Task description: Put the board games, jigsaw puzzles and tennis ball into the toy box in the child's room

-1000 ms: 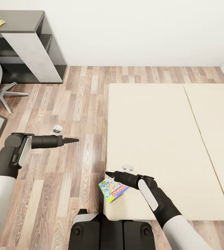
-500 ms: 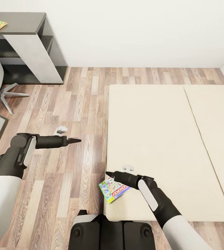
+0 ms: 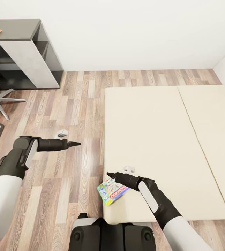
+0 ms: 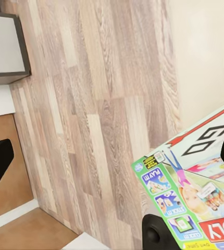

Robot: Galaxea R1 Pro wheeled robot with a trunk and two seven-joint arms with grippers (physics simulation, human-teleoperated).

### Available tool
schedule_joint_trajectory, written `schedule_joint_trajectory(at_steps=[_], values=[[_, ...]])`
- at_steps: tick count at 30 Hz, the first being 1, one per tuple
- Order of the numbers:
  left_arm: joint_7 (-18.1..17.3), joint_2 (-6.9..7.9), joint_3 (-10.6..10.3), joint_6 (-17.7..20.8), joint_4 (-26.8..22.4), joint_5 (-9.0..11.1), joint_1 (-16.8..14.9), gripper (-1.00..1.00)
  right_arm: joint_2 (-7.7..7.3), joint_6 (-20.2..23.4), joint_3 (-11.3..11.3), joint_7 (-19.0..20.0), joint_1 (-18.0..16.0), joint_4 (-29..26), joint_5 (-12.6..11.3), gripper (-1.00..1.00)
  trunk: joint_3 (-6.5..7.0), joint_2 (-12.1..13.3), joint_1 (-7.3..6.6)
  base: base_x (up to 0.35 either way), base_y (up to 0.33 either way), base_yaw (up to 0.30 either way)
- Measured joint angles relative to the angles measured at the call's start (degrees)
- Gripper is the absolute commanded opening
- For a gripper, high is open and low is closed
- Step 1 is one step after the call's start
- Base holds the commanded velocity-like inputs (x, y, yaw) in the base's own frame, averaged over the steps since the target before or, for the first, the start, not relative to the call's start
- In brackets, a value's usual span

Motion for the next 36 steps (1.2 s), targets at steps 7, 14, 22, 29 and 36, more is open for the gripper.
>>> schedule_joint_trajectory(at_steps=[7,14,22,29,36], values=[[10.35,-2.22,0.15,0.02,2.59,0.14,-0.31,1.00,0.05,-0.02,0.04,0.00,0.00,-0.01,-0.02,1.00,0.60,0.00,0.00,0.000,0.000,-0.070],[15.13,-2.87,2.25,-0.04,2.85,0.32,-0.33,1.00,0.10,-0.18,0.05,0.00,0.00,-0.04,0.31,1.00,0.87,0.00,0.00,0.000,0.000,0.057],[16.12,-3.46,3.41,-1.37,2.92,0.25,-0.33,1.00,0.11,-0.34,0.03,0.00,0.00,-0.01,0.51,1.00,1.08,0.00,0.00,0.000,0.000,0.078],[19.38,-4.80,3.42,-2.56,4.08,0.11,-0.36,1.00,0.08,-0.37,0.00,0.00,0.00,0.00,0.52,1.00,1.48,0.00,0.00,0.000,0.000,0.007],[27.45,-6.53,3.47,-3.18,5.41,0.26,-0.42,1.00,0.20,-0.37,0.07,0.00,0.00,-0.02,0.52,1.00,2.12,0.00,0.00,0.000,0.000,0.000]])
